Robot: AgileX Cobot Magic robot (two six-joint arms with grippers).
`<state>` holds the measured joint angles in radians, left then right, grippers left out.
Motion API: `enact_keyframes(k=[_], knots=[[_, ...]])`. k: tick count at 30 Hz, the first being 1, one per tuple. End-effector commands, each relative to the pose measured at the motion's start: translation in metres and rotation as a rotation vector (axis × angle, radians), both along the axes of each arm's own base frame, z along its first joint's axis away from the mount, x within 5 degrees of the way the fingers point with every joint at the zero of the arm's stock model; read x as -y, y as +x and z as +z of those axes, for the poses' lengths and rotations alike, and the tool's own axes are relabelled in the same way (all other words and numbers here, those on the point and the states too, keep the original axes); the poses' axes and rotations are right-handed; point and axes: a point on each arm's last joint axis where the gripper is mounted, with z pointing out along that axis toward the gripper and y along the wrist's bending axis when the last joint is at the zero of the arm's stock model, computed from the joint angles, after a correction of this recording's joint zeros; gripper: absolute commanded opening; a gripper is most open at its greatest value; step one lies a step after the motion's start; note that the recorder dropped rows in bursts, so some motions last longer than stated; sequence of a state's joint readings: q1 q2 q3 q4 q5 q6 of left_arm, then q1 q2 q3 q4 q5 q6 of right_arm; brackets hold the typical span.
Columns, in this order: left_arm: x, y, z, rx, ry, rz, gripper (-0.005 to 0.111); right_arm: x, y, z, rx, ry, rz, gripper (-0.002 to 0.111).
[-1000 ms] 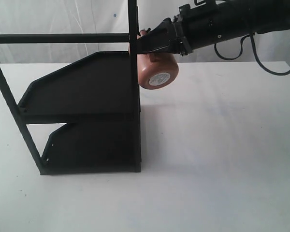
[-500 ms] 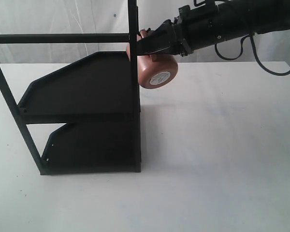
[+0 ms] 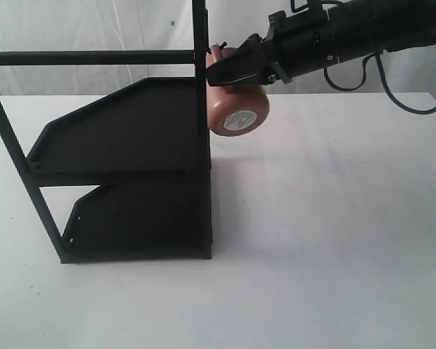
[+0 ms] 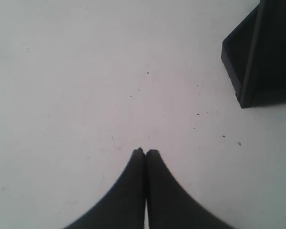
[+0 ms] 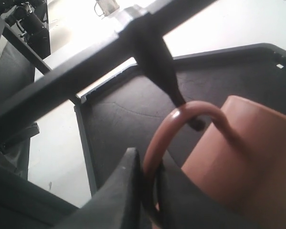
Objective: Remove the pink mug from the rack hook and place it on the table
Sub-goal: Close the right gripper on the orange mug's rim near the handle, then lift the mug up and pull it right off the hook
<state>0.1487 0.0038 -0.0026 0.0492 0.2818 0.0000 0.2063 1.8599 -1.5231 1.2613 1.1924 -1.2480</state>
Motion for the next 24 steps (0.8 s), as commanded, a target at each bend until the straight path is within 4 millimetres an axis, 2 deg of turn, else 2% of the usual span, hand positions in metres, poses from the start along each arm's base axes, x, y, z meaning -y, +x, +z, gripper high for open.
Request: enact_keyframes(k=[1, 15, 24], knots=[[0.0, 0.0, -0.001, 0.002, -0.003, 0.0, 0.0, 0.0, -0.001, 0.002, 0.011, -0.004, 0.004, 0.0], [0.0, 0.0, -0.001, 0.002, -0.003, 0.0, 0.0, 0.004, -0.011, 0.021, 0.083, -0.028, -0.009, 0.0], [0.0, 0.0, -0.001, 0.002, -0.003, 0.0, 0.0, 0.005, -0.012, 0.022, 0.096, -0.05, -0.003, 0.0]])
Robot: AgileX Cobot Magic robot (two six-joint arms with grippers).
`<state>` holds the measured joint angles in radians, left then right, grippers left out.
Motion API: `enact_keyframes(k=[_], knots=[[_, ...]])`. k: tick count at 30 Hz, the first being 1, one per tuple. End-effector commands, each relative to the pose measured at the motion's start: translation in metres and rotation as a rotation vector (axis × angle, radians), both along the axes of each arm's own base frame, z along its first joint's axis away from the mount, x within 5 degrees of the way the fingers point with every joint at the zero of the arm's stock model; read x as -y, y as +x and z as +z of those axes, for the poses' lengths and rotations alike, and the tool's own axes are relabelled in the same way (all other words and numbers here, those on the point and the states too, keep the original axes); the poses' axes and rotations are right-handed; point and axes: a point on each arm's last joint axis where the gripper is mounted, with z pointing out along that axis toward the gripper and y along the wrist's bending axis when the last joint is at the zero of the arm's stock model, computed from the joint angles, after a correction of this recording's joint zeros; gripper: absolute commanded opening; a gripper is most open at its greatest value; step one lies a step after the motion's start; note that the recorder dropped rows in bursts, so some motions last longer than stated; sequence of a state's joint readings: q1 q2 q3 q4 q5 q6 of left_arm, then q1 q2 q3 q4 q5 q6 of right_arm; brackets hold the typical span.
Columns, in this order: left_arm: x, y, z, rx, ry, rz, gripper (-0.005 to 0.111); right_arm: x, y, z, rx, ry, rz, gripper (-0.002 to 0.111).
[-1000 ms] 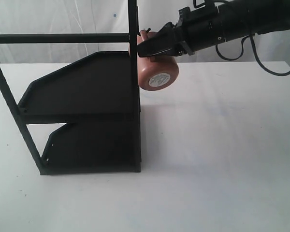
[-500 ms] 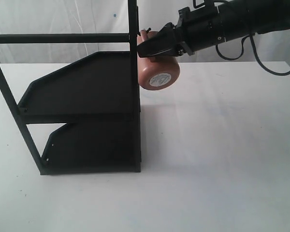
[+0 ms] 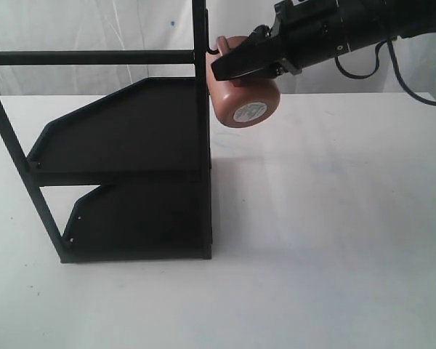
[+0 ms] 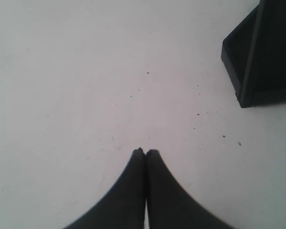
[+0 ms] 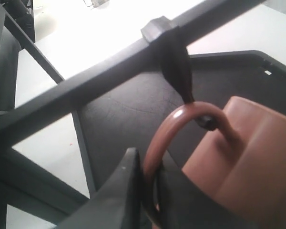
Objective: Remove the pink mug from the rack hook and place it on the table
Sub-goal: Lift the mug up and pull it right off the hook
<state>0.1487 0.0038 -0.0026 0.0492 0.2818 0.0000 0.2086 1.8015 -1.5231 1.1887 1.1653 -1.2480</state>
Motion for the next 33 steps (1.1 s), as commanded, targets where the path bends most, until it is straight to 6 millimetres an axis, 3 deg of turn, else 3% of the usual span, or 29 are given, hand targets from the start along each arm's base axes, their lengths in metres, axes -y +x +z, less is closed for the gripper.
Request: enact_keyframes(k=[1, 23, 33], knots=[[0.0, 0.0, -0.001, 0.002, -0.003, 0.0, 0.0, 0.001, -0.003, 0.006, 0.015, 0.009, 0.005, 0.0], [0.0, 0.0, -0.001, 0.002, -0.003, 0.0, 0.0, 0.024, -0.03, 0.027, 0.102, -0.312, -0.027, 0.0], [0.0, 0.0, -0.001, 0.002, -0.003, 0.0, 0.0, 0.038, -0.06, 0.055, 0.059, -0.387, -0.113, 0.0]])
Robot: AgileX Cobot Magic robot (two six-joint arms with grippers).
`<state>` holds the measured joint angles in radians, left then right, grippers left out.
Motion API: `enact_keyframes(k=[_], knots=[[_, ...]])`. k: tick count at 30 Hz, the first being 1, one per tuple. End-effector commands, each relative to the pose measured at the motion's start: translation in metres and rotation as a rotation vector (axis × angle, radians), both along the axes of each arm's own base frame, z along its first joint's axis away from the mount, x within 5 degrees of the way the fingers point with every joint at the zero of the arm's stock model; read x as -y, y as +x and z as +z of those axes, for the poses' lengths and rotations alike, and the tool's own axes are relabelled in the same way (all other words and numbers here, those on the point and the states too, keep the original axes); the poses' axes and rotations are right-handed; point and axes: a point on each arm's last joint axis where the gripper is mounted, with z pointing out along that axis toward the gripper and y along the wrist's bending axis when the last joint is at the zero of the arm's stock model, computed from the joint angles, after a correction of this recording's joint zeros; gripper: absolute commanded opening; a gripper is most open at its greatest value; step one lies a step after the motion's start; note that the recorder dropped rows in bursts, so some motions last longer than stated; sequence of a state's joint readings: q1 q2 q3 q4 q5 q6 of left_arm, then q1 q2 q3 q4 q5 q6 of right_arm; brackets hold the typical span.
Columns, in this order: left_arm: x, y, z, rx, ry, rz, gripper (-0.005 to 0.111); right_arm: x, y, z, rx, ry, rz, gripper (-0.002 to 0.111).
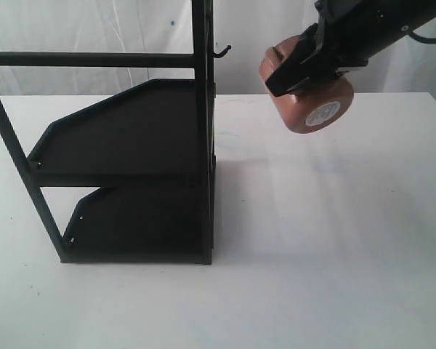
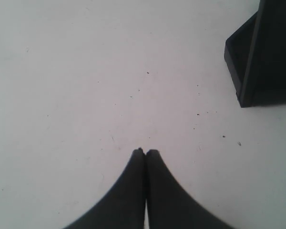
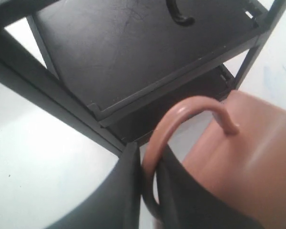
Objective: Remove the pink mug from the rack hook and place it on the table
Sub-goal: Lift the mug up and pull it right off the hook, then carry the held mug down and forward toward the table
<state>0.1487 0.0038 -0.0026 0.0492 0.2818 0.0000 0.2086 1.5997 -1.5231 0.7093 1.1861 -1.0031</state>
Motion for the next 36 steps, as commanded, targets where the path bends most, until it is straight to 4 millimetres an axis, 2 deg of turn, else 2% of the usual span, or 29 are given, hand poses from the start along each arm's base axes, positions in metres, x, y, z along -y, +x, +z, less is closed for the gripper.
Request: enact_keyframes(k=[1, 4, 8, 14, 19, 24, 29, 36], knots=[[0.0, 0.0, -0.001, 0.002, -0.003, 0.0, 0.0, 0.006, -0.019, 0.019, -0.022, 0.001, -0.053, 0.0], [0.0, 0.0, -0.001, 0.002, -0.003, 0.0, 0.0, 0.008, -0.029, 0.023, -0.051, 0.021, -0.098, 0.0], [0.0, 0.0, -0.001, 0.002, -0.003, 0.0, 0.0, 0.011, -0.039, 0.012, -0.056, 0.017, -0.132, 0.0], [0.0, 0.0, -0.001, 0.002, -0.003, 0.0, 0.0, 0.023, -0.049, -0.008, 0.048, 0.071, -0.344, 0.0], [0.0, 0.0, -0.001, 0.002, -0.003, 0.0, 0.0, 0.032, -0.066, -0.014, 0.139, 0.116, -0.451, 0.0], [0.0, 0.0, -0.001, 0.002, -0.003, 0.0, 0.0, 0.031, -0.08, -0.03, 0.214, 0.103, -0.461, 0.0], [0.0, 0.0, -0.001, 0.002, -0.003, 0.0, 0.0, 0.029, -0.08, -0.053, 0.299, 0.114, -0.555, 0.0], [0.0, 0.0, -0.001, 0.002, -0.003, 0.0, 0.0, 0.018, -0.086, -0.074, 0.374, 0.166, -0.648, 0.0]])
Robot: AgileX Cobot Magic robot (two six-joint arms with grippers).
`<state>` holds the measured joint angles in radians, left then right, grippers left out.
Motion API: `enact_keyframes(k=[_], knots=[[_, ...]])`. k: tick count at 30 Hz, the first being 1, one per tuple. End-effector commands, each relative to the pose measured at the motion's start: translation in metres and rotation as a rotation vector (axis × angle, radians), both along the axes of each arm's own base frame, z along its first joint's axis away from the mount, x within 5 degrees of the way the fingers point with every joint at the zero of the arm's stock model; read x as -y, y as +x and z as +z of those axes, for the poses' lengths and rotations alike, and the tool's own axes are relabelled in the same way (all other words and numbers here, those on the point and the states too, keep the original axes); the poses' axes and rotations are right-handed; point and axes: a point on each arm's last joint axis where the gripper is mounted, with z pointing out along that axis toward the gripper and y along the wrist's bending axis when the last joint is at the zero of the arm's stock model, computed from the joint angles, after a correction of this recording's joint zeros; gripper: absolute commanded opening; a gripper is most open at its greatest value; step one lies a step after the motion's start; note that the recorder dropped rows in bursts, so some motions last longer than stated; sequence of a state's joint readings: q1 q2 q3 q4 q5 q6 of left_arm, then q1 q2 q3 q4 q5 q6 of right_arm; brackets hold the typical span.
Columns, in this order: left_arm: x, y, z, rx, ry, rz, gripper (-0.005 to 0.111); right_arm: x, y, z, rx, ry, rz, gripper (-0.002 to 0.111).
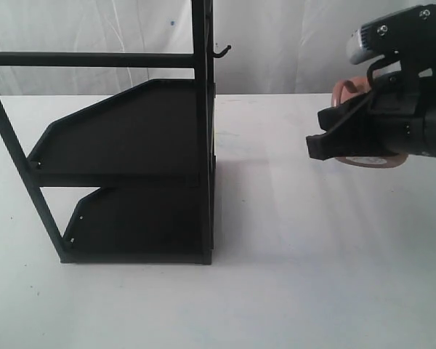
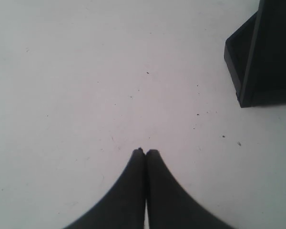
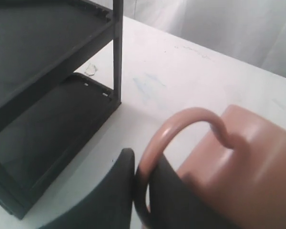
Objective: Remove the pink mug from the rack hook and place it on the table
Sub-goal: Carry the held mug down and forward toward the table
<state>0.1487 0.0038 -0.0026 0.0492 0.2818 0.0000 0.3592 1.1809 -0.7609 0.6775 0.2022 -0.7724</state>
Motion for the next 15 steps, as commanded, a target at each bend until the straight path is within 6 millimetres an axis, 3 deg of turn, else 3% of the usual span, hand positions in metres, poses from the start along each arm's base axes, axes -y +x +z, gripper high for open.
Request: enact_keyframes(k=[1, 12, 15], knots=[[0.0, 0.0, -0.001, 0.002, -0.003, 0.0, 0.0, -0.007, -0.006, -0.007, 0.09, 0.017, -0.044, 0.0], [0.0, 0.0, -0.001, 0.002, -0.003, 0.0, 0.0, -0.014, -0.03, -0.041, 0.353, -0.115, -0.018, 0.0], [0.0, 0.0, -0.001, 0.002, -0.003, 0.0, 0.0, -0.012, -0.037, -0.048, 0.414, -0.024, -0.032, 0.0]])
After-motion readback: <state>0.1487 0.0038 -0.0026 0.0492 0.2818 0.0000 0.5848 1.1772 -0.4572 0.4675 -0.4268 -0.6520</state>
